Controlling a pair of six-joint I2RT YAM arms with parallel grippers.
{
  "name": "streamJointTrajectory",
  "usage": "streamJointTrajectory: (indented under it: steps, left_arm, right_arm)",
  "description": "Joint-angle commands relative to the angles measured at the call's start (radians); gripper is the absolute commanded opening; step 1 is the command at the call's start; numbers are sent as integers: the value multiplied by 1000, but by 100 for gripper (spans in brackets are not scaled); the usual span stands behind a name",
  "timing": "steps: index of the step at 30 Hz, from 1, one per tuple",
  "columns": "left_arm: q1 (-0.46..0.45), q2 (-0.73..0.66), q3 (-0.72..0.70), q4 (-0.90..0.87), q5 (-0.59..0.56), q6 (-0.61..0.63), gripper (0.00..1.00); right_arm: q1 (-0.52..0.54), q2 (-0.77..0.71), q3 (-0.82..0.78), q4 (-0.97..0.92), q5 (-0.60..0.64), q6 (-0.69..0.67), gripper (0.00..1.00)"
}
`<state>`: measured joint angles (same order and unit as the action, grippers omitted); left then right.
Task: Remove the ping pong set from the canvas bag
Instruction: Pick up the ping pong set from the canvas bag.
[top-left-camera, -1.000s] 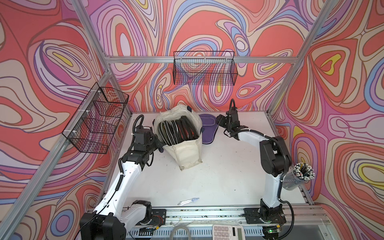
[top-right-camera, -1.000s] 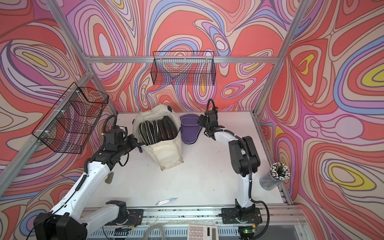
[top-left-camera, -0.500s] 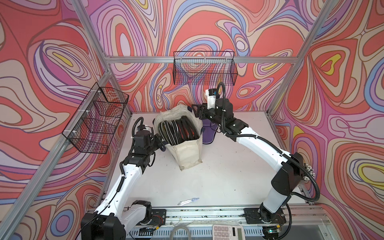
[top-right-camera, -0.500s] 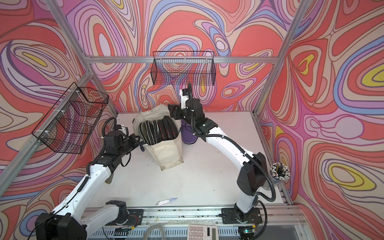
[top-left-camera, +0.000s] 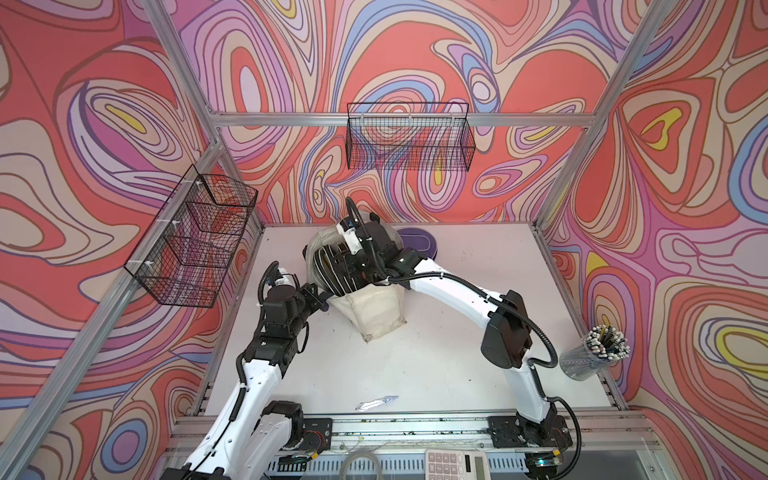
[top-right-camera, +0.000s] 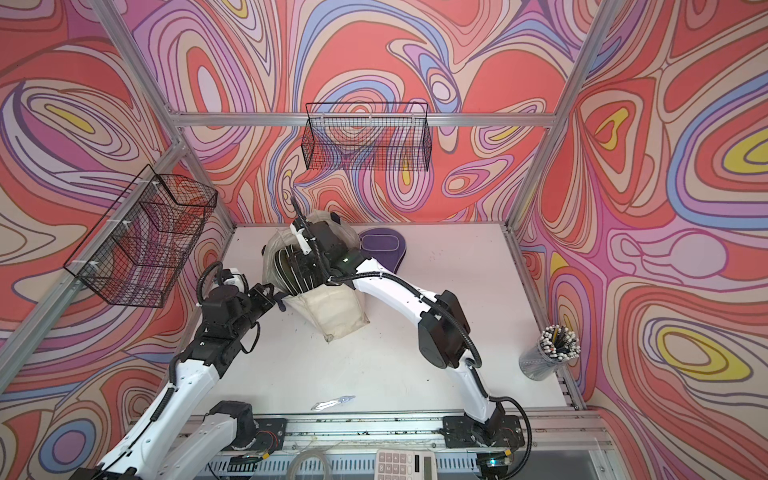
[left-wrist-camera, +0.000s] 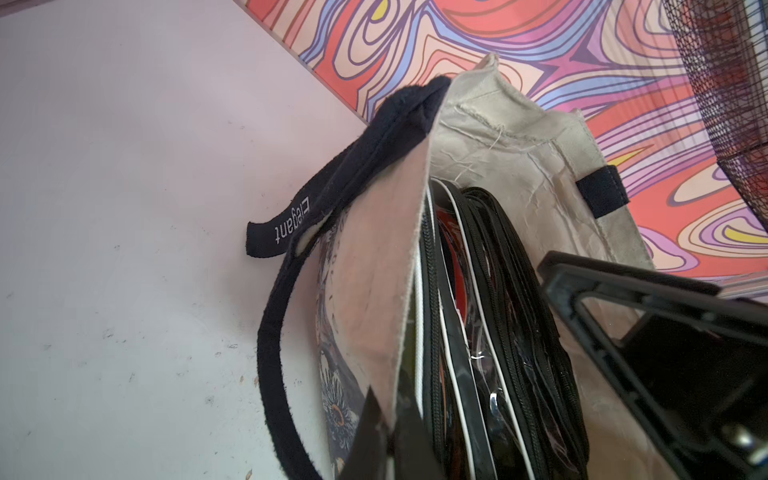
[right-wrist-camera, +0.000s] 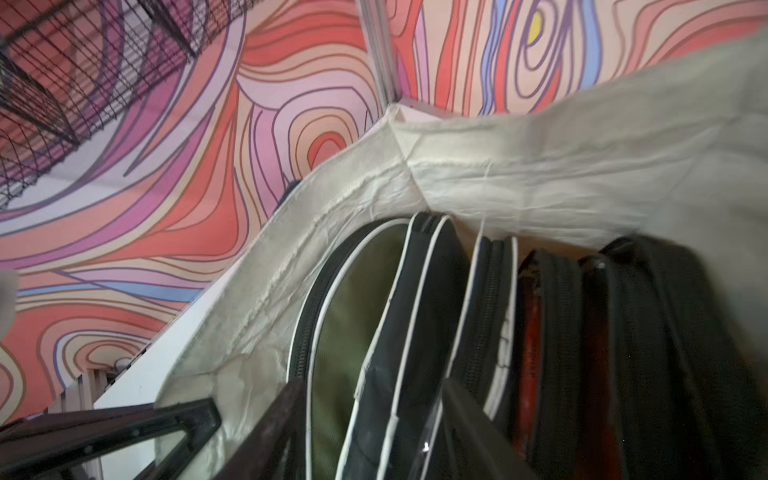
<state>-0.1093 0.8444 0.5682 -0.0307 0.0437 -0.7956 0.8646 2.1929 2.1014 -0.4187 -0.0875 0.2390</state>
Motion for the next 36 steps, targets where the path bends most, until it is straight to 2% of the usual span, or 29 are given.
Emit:
streamJointTrajectory:
  steps: [1,9,19,25,36]
  left_arm:
    - [8,-13,-12,56,-86,-27,0]
    - [8,16,-105,124,-133,-56,0]
    - [8,27,-163,230,-108,-65,0]
    - [8,24,-166,239,-108,-59,0]
    - [8,41,-197,296,-82,-62,0]
  right_arm:
    - [18,43,84,-77,-2,-31,54]
    - [58,107,170,-146,45,-61,57]
    - [89,197,269,-199,103,-72,63]
    - [92,228,289,-201,145,-70,61]
    - [96,299,334,-191,181,-58,50]
